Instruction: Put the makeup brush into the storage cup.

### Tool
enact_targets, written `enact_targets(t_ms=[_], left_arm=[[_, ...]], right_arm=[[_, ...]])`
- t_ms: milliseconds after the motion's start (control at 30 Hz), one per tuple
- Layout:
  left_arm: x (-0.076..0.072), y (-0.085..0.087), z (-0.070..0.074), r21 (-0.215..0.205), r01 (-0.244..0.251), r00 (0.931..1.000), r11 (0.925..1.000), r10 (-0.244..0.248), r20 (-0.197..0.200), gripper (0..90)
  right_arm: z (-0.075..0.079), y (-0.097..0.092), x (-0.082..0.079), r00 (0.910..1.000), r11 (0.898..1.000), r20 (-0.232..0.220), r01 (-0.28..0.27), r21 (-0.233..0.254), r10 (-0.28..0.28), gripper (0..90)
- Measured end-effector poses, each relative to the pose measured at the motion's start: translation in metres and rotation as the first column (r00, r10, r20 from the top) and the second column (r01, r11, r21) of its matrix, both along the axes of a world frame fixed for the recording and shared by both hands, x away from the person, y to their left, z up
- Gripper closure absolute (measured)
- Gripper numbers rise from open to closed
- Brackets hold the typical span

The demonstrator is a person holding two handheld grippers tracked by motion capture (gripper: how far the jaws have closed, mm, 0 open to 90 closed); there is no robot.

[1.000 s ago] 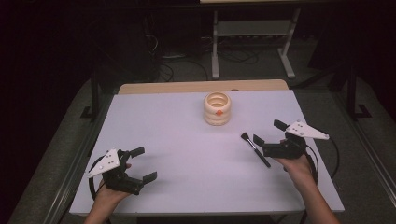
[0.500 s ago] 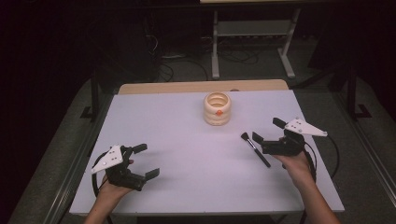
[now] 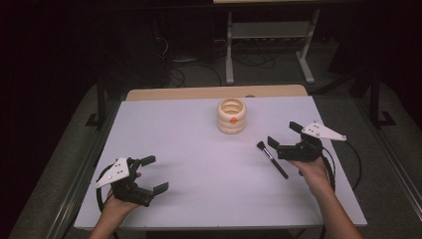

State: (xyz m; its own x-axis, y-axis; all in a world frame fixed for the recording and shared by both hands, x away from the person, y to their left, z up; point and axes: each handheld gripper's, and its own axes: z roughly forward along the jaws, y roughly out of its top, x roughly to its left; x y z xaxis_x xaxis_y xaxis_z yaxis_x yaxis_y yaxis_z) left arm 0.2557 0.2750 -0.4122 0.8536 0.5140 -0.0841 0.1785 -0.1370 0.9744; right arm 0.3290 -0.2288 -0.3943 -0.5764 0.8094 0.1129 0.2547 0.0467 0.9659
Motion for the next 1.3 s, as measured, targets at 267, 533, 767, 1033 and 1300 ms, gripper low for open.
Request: enact_targets(t_ms=[267,533,767,1033,1300], left_arm=[[-0.001,-0.001,0.000,-0.005,-0.001,1.0000,1.0000,0.001,-0.005,0.0],[-0.001,-0.001,0.000,-0.002,-0.002,1.0000,1.0000,0.002,-0.009,0.0],[-0.001,-0.002,0.000,-0.006,0.000,1.0000,1.0000,0.000,-0.009,0.0],[-0.001,-0.002,0.000,-0.013,-0.004,0.9999,0.9999,0.004,-0.013,0.0],[-0.002,-0.001,0.000,-0.014,-0.005,0.9999,0.9999,0.005,-0.012,0.0]], right_arm=[[0.001,0.002,0.006,1.0000,1.000,0.005,0.004,0.006,-0.004,0.0],[0.003,0.006,0.013,1.0000,1.000,0.006,0.004,0.000,-0.004,0.0],[0.005,0.010,0.019,1.0000,1.000,0.003,-0.003,-0.003,0.003,0.0],[0.006,0.017,0.027,1.0000,1.000,0.004,-0.007,-0.007,0.007,0.0],[0.008,0.023,0.033,0.9998,1.000,0.005,-0.017,-0.015,0.017,0.0]])
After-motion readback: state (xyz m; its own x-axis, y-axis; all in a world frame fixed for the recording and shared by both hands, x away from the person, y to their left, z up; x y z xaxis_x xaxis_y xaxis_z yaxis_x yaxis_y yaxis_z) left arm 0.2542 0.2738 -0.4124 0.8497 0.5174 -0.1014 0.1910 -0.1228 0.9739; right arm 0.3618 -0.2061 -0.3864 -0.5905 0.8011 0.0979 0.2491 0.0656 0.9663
